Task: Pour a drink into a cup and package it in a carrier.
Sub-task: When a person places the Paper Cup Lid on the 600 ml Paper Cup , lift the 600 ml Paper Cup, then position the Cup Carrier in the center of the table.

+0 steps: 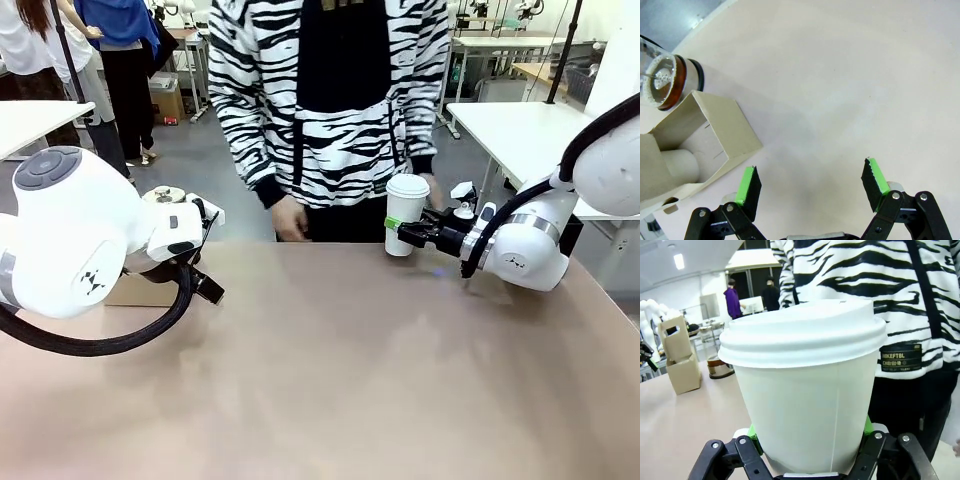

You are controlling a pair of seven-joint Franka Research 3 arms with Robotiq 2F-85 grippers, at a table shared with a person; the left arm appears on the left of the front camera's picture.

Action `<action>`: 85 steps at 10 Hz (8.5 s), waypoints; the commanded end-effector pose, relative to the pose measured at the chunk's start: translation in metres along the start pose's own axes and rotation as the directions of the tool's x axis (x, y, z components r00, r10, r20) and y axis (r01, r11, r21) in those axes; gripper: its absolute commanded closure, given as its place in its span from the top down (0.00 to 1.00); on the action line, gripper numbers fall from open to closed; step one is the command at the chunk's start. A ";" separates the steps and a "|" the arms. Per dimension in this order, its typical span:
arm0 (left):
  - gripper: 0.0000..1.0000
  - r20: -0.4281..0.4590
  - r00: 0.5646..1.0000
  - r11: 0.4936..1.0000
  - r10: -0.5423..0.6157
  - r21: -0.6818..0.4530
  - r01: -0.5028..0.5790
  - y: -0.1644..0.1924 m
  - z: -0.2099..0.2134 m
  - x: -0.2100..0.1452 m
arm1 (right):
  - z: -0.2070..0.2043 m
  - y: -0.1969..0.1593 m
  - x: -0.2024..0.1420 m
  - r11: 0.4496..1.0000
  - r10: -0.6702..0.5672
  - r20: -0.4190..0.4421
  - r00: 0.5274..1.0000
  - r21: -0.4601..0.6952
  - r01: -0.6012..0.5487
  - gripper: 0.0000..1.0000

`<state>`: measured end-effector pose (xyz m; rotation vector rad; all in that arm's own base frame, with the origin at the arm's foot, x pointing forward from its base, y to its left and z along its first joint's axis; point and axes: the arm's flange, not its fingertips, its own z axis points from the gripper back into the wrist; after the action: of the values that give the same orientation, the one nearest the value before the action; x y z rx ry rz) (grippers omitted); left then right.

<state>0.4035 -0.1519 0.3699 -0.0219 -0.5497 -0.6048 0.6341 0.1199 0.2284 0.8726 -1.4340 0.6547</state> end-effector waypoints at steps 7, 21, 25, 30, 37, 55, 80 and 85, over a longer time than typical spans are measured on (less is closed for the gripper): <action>1.00 0.001 1.000 1.000 0.000 -0.002 0.000 0.000 0.001 0.000 | -0.001 0.000 0.003 1.000 0.001 0.007 1.000 -0.005 -0.001 0.80; 1.00 0.001 1.000 1.000 0.000 -0.002 0.000 0.000 0.001 0.000 | 0.035 0.175 0.319 0.986 -0.042 -0.055 0.998 0.159 0.050 0.80; 1.00 0.001 1.000 1.000 0.000 -0.002 0.000 0.000 0.001 0.000 | 0.041 0.198 0.332 0.985 -0.014 -0.024 1.000 0.174 0.018 0.80; 1.00 0.001 1.000 1.000 0.000 -0.002 0.000 0.000 0.001 0.000 | 0.041 0.198 0.332 0.985 -0.014 -0.024 1.000 0.174 0.018 0.80; 1.00 0.007 1.000 1.000 0.015 0.022 -0.015 0.000 0.024 0.010 | 0.041 0.198 0.332 0.985 -0.014 -0.024 1.000 0.174 0.018 0.80; 1.00 -0.187 0.792 0.814 0.581 0.128 -0.567 0.176 0.115 0.074 | 0.041 0.198 0.332 0.985 -0.014 -0.024 1.000 0.174 0.018 0.80; 0.02 -0.372 0.674 0.765 0.638 0.203 -0.611 0.165 0.125 0.127 | 0.041 0.198 0.332 0.985 -0.014 -0.024 1.000 0.174 0.018 0.80; 0.02 -0.413 0.724 0.831 0.553 0.204 -0.518 0.006 0.161 0.224 | 0.041 0.198 0.332 0.985 -0.014 -0.024 1.000 0.174 0.018 0.80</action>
<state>0.4659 -0.2086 0.6240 0.0004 -0.1150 -0.0111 0.4642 0.1512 0.5739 1.0215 -1.3498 0.7906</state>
